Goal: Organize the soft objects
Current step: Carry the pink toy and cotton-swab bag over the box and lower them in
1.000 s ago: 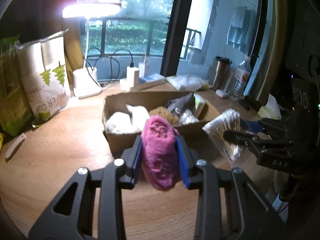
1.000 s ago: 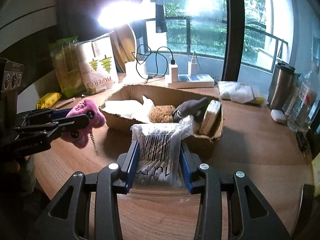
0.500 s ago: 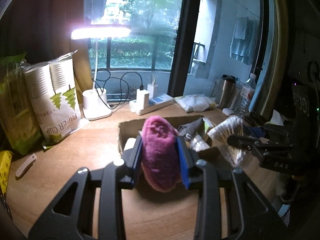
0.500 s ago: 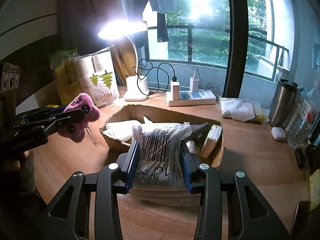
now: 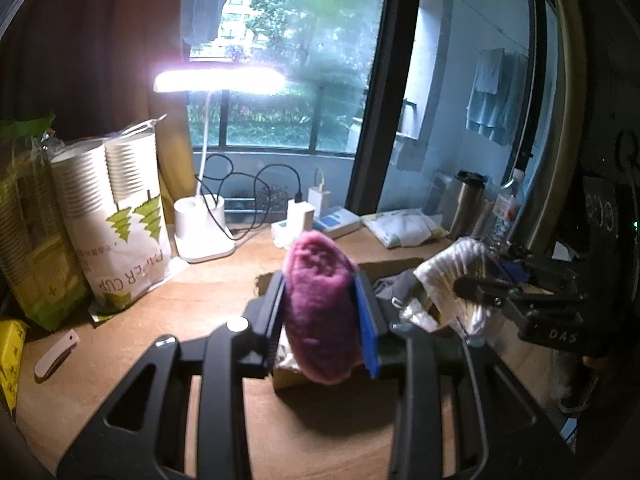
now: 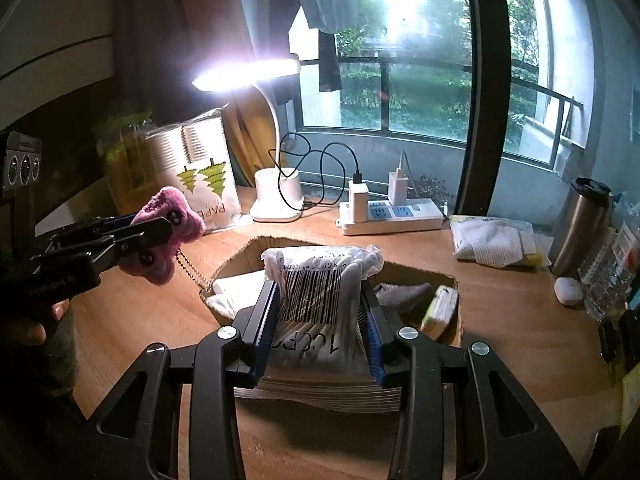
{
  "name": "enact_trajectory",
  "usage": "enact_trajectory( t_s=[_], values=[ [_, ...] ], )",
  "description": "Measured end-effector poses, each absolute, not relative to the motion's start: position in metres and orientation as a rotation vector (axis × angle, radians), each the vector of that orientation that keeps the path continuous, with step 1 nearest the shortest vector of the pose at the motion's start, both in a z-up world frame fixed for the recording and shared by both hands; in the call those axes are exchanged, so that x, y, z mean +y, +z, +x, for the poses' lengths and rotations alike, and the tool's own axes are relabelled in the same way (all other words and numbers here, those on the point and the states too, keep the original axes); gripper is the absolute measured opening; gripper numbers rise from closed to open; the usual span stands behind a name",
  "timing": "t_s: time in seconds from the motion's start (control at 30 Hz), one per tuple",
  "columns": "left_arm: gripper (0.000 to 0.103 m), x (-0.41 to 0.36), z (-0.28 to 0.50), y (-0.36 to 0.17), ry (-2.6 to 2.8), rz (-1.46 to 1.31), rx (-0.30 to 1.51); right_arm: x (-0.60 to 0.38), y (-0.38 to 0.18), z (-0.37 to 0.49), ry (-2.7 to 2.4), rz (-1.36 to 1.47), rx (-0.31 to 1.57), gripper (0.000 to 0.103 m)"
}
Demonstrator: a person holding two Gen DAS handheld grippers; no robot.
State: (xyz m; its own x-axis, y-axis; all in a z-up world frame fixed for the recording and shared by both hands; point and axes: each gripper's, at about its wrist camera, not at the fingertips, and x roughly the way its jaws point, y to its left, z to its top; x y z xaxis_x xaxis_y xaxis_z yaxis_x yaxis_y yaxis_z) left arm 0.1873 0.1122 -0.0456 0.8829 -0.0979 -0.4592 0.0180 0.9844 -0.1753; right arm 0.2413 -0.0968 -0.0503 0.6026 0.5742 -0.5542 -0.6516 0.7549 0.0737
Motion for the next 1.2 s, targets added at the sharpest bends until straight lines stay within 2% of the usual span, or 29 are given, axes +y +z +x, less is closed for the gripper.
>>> enact_trajectory(
  t_s=[0.4, 1.2],
  values=[
    [0.034, 0.122, 0.209, -0.051, -0.076, -0.195, 0.483, -0.075, -0.055, 0.264, 0.737, -0.124, 0.607, 0.041],
    [0.035, 0.126, 0.273, -0.125, -0.033, -0.214, 0.710, -0.051, -0.104, 0.313, 0.767, -0.085, 0.736, 0.041]
  ],
)
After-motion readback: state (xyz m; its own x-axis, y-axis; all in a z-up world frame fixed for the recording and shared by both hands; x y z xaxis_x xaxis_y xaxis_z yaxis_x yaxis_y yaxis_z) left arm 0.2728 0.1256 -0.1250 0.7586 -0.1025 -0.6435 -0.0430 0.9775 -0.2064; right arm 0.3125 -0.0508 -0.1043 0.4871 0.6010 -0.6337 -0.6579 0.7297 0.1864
